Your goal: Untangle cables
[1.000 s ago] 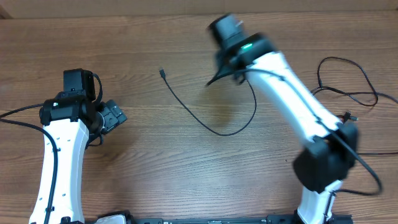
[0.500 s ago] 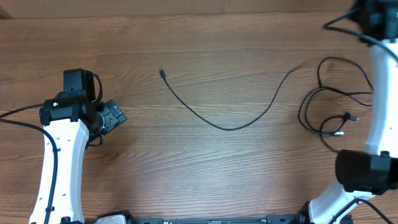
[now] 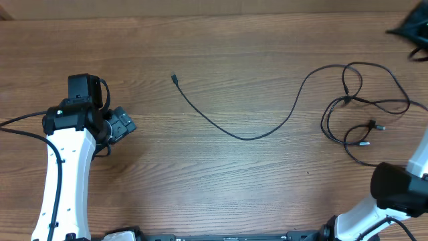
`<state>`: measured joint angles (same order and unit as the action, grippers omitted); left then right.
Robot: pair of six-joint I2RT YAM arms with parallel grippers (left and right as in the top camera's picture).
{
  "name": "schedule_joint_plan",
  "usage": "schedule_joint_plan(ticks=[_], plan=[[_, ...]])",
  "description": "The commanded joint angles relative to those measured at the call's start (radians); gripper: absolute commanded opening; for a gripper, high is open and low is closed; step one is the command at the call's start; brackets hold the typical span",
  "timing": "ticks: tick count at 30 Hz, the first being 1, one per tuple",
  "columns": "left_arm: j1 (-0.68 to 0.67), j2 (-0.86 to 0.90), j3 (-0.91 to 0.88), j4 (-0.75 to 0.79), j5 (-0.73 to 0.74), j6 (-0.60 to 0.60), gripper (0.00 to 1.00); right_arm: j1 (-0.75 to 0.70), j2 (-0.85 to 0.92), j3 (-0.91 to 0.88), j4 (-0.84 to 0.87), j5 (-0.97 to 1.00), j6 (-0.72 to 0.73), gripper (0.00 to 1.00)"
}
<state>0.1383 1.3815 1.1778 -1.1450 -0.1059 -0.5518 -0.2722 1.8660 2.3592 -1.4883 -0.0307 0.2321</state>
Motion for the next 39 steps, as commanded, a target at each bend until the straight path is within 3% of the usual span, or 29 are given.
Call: schedule_joint_plan(ticks=[1,2,10,22,30,36,39], plan=[[0.006,0.0,0.015,0.003,0.002,-0.004,1.0,0.09,-0.002,-0.024,-0.065,-0.218,-0.009,0.67],[0.006,0.0,0.015,0.014,0.012,0.027,1.0,0.15,-0.002,-0.051,-0.089,-0.219,-0.05,0.73],[0.005,0.0,0.015,0.027,0.043,0.131,0.99,0.43,-0.001,-0.255,0.096,-0.217,-0.319,0.85],[0.005,0.0,0.015,0.027,0.044,0.134,1.0,0.74,-0.001,-0.672,0.64,-0.151,-0.406,0.95],[0.005,0.0,0.015,0.026,0.044,0.134,1.0,0.846,0.022,-0.861,0.783,-0.146,-0.42,0.93],[0.005,0.0,0.015,0.027,0.045,0.134,1.0,0.892,0.077,-0.932,0.845,-0.146,-0.42,0.77],[0.005,0.0,0.015,0.026,0.045,0.134,1.0,0.914,0.11,-0.941,0.884,-0.146,-0.42,0.77]])
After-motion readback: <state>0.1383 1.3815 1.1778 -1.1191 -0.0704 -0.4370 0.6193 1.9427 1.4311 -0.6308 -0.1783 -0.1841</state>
